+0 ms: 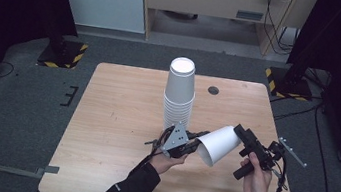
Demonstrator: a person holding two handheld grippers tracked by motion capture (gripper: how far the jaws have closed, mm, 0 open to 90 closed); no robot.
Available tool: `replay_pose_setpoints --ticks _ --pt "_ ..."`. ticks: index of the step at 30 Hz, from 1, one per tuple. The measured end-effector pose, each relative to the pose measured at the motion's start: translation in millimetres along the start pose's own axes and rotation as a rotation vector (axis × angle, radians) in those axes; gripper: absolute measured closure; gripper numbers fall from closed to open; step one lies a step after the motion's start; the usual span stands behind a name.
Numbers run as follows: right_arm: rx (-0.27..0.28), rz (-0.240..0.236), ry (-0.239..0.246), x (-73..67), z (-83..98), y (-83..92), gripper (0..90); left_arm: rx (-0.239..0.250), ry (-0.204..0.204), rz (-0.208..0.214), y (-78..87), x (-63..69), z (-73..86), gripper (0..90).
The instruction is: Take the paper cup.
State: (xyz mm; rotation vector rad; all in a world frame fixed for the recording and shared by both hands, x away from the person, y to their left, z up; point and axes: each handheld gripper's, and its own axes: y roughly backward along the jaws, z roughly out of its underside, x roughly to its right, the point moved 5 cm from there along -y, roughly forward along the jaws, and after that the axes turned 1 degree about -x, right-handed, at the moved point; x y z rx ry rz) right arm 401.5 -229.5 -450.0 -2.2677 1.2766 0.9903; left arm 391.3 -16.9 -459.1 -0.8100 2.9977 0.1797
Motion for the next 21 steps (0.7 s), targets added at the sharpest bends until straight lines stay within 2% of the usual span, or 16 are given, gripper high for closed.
replay_pose_setpoints --ticks 9,13,18,19,20,21 --pt "0.0 0.035 0.065 6.4 -2.9 2.5 11.2 -0.005 0.011 -0.013 19.1 -4.8 -0.1 87.1" --pt "-0.025 0.041 0.099 8.0 -1.3 2.4 11.3 -0.004 0.019 -0.021 27.5 -7.0 0.2 87.1" --pt "-0.043 0.08 0.177 12.4 -0.7 3.7 10.5 -0.006 0.027 -0.037 36.4 -11.4 1.0 87.1" --pt "-0.043 0.08 0.177 12.4 -0.7 3.7 10.5 -0.006 0.031 -0.041 38.6 -12.6 0.7 87.1" --pt "-0.046 0.095 0.212 14.9 -0.7 4.3 10.0 -0.003 0.035 -0.048 42.2 -14.6 0.0 87.1" --pt "-0.051 0.105 0.224 16.1 -0.7 4.9 10.0 -0.002 0.038 -0.05 44.8 -15.6 -0.5 87.1"
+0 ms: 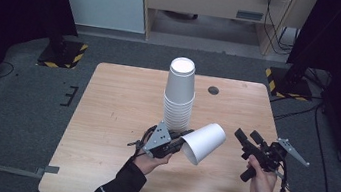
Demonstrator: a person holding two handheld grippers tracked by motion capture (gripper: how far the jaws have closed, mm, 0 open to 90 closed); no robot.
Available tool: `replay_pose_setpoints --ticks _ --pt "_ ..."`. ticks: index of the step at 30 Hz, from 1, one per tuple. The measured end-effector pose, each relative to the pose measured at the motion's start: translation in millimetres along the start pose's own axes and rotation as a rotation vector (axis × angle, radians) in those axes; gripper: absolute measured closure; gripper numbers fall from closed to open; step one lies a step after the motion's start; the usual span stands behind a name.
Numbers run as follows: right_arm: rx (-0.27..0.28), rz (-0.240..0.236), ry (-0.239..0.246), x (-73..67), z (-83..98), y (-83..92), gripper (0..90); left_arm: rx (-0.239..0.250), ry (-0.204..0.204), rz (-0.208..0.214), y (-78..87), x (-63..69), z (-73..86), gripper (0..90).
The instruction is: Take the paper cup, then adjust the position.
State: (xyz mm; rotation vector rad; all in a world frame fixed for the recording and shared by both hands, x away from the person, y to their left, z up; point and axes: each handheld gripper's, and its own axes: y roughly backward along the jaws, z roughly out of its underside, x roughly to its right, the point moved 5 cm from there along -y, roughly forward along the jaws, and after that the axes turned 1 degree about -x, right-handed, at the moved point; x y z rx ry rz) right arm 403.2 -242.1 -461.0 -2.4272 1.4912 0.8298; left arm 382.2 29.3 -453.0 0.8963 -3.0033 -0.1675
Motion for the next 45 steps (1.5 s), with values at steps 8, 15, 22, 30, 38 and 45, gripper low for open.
replay_pose_setpoints --ticks 8,15,22,30,38,45 --pt "-0.044 0.075 0.133 9.9 5.9 1.1 9.0 -0.009 0.01 -0.011 18.3 -5.8 -3.2 87.1" --pt "-0.076 0.119 0.218 15.8 9.6 3.4 8.5 -0.019 0.023 -0.015 31.8 -10.6 -1.8 87.1" --pt "-0.109 0.147 0.295 19.9 13.2 4.3 8.2 -0.029 0.031 -0.026 43.3 -15.6 -2.6 87.1" --pt "-0.122 0.163 0.325 22.0 13.3 6.2 8.1 -0.068 0.028 -0.036 61.1 -22.1 0.3 87.1" --pt "-0.143 0.176 0.35 25.2 15.7 8.9 8.1 -0.12 0.027 -0.076 89.2 -37.6 10.2 87.1" --pt "-0.158 0.18 0.367 25.8 18.2 8.7 8.1 -0.138 0.041 -0.099 105.8 -46.2 16.5 87.1"
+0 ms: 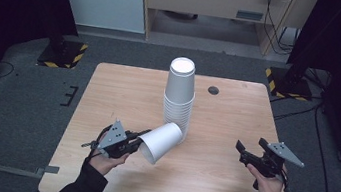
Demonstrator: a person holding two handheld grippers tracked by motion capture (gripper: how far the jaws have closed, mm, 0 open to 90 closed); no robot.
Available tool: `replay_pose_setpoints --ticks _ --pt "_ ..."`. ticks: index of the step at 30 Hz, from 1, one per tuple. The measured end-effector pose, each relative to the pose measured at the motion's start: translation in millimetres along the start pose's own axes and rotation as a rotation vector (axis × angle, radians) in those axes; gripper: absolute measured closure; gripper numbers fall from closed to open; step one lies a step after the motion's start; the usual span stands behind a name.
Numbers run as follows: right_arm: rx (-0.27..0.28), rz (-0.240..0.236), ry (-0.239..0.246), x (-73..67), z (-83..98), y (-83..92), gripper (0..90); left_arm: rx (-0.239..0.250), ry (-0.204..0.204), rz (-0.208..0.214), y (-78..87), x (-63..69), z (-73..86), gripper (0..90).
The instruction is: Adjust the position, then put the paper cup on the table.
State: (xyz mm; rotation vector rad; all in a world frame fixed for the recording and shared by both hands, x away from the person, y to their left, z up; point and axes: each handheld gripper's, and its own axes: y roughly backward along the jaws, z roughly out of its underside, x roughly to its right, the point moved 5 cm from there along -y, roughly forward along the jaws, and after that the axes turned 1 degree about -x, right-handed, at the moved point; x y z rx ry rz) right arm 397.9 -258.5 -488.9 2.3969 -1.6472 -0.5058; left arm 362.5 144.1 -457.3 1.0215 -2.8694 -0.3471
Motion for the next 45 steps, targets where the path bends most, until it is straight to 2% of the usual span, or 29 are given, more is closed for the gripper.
replay_pose_setpoints --ticks 12,15,19,22,25,30,37,40,41,42,43,44,45 --pt "-0.028 -0.006 0.028 -0.9 4.5 -2.1 8.1 -0.074 0.033 -0.065 32.8 -24.0 7.5 87.1" --pt "-0.023 -0.017 0.022 -1.1 4.5 -0.6 8.1 -0.097 0.043 -0.083 40.9 -29.6 8.0 87.1" --pt "-0.038 -0.01 0.026 2.4 6.7 -1.6 8.0 -0.139 0.047 -0.109 49.9 -40.2 11.2 87.1" --pt "-0.029 -0.006 0.02 3.6 5.4 -0.8 8.0 -0.161 0.064 -0.13 55.9 -49.0 14.5 87.1" --pt "-0.036 -0.005 0.017 3.8 7.7 -0.9 8.0 -0.172 0.076 -0.152 61.0 -56.0 16.3 87.1" --pt "-0.066 0.008 0.058 5.0 13.2 -4.0 8.0 -0.198 0.084 -0.179 64.4 -63.5 18.7 87.1" --pt "-0.124 0.029 0.111 8.2 21.9 -5.4 8.0 -0.27 0.118 -0.244 68.9 -79.5 19.2 87.1" --pt "-0.142 0.039 0.124 9.7 24.8 -6.7 7.8 -0.297 0.131 -0.256 71.0 -83.2 19.4 87.1" --pt "-0.158 0.04 0.133 10.1 27.3 -7.6 7.7 -0.325 0.146 -0.262 72.9 -86.1 21.2 87.0" --pt "-0.158 0.04 0.133 10.1 27.3 -7.6 7.7 -0.325 0.146 -0.262 72.9 -86.1 21.2 87.0" --pt "-0.173 0.037 0.147 9.6 29.1 -8.5 7.6 -0.347 0.152 -0.271 74.4 -88.3 23.0 87.0" --pt "-0.173 0.037 0.147 9.6 29.1 -8.5 7.6 -0.347 0.152 -0.271 74.4 -88.3 23.0 87.1" --pt "-0.179 0.033 0.153 8.7 30.0 -9.8 7.4 -0.367 0.167 -0.276 76.8 -90.7 24.3 87.1"
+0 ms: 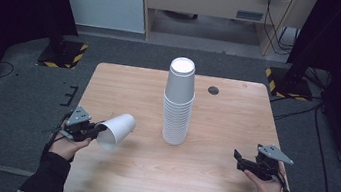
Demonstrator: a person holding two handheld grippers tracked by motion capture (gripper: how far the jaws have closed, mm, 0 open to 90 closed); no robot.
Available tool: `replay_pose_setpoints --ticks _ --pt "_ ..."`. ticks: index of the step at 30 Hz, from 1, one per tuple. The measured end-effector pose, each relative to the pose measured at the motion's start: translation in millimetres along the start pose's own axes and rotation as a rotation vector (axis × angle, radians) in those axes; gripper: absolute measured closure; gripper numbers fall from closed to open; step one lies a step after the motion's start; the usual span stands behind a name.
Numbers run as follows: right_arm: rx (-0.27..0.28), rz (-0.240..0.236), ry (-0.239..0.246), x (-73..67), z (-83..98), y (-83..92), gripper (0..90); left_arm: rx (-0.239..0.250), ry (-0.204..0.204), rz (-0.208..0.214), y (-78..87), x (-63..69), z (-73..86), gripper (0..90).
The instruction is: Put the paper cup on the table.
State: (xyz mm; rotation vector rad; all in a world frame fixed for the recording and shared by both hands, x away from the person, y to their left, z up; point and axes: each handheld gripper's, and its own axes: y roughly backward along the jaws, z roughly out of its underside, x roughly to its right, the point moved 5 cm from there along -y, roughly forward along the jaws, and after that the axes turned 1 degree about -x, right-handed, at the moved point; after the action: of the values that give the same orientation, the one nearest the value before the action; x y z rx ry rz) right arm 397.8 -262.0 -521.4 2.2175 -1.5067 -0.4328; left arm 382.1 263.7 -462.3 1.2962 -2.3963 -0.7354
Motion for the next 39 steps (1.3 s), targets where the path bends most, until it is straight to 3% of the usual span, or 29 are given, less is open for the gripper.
replay_pose_setpoints --ticks 6,8,11,18,25,29,33,34,35,39 --pt "-0.016 -0.007 0.015 -1.4 2.0 -1.2 7.5 -0.066 0.021 -0.022 2.5 -7.7 2.4 87.2" --pt "-0.017 -0.005 0.017 -1.3 2.4 -1.0 7.4 -0.122 0.029 -0.036 4.0 -11.4 3.1 87.2" --pt "-0.024 -0.002 0.02 -1.6 3.8 -1.2 7.5 -0.165 0.031 -0.051 5.8 -13.5 3.0 87.2" --pt "-0.041 -0.005 0.032 -1.9 6.7 -3.3 7.4 -0.222 0.034 -0.092 9.4 -17.7 -0.4 87.2" --pt "-0.116 -0.005 0.052 -2.3 17.2 -8.3 7.5 -0.331 0.065 -0.138 13.9 -30.4 -6.9 87.2" --pt "-0.155 0.0 0.061 -2.1 22.5 -11.0 7.5 -0.356 0.081 -0.145 13.2 -34.0 -7.5 87.2" --pt "-0.185 -0.006 0.066 -2.0 26.4 -12.8 7.3 -0.43 0.091 -0.148 8.8 -37.5 -4.6 87.2" --pt "-0.185 -0.006 0.066 -2.0 26.4 -12.8 7.3 -0.43 0.091 -0.148 8.8 -37.5 -4.6 87.2" --pt "-0.192 -0.006 0.07 -1.8 27.3 -13.1 7.2 -0.471 0.096 -0.145 7.0 -39.3 -3.8 87.2" --pt "-0.194 -0.008 0.075 -1.1 27.9 -13.6 7.2 -0.545 0.092 -0.142 1.6 -39.7 -2.5 87.3"
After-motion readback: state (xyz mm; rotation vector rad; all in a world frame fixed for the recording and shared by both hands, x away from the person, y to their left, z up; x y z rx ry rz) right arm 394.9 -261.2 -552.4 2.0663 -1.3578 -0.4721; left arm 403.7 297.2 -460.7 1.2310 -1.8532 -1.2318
